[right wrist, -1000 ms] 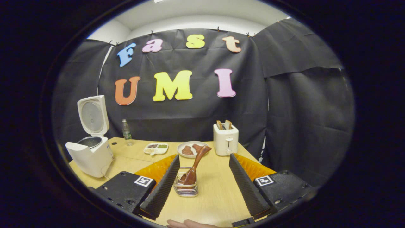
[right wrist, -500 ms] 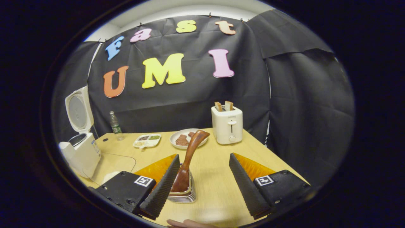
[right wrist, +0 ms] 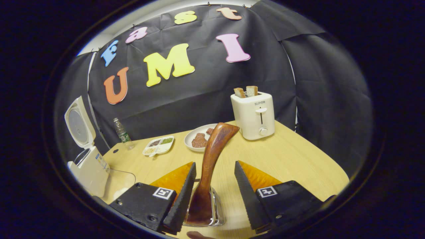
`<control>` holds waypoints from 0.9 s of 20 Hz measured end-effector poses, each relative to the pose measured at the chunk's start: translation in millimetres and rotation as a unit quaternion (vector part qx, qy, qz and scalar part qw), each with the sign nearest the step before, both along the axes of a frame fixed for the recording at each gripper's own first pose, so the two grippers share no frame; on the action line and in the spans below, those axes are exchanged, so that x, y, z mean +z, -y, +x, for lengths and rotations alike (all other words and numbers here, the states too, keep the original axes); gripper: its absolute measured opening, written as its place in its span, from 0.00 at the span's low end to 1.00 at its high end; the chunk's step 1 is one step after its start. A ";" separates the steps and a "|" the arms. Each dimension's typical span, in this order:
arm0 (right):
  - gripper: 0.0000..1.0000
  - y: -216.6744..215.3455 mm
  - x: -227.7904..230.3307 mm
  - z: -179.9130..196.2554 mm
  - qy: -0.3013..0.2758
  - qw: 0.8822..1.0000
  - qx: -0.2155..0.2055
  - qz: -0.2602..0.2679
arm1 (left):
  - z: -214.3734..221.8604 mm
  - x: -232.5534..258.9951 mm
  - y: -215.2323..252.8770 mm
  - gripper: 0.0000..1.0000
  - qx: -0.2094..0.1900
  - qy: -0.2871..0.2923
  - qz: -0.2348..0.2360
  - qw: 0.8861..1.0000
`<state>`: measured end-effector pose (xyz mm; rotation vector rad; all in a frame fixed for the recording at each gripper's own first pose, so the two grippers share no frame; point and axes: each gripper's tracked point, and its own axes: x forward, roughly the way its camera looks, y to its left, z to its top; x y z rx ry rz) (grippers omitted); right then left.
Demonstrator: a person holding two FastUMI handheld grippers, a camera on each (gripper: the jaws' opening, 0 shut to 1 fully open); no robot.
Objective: Close the left gripper, press the button to open the rice cooker; take a wooden spoon from the chopstick holder with the right hand, scoop a spoonful of rice and pour it into the rice cooker, then put the wooden spoon back into the chopstick holder.
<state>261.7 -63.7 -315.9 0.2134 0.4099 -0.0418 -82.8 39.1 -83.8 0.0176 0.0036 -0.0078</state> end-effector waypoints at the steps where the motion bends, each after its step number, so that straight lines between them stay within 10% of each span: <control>1: 0.74 -3.6 -2.0 2.4 -0.006 1.000 0.007 0.009 | 2.1 -4.1 -4.8 0.92 0.008 -0.006 0.005 1.000; 7: 0.22 -22.6 -0.5 6.1 -0.028 0.996 0.039 0.075 | -2.5 -17.1 -2.1 0.92 -0.014 -0.026 0.002 1.000; 18: 0.14 -23.0 81.3 -20.7 0.051 0.998 0.028 0.002 | -14.3 -23.6 -16.3 0.92 -0.009 -0.032 -0.002 0.999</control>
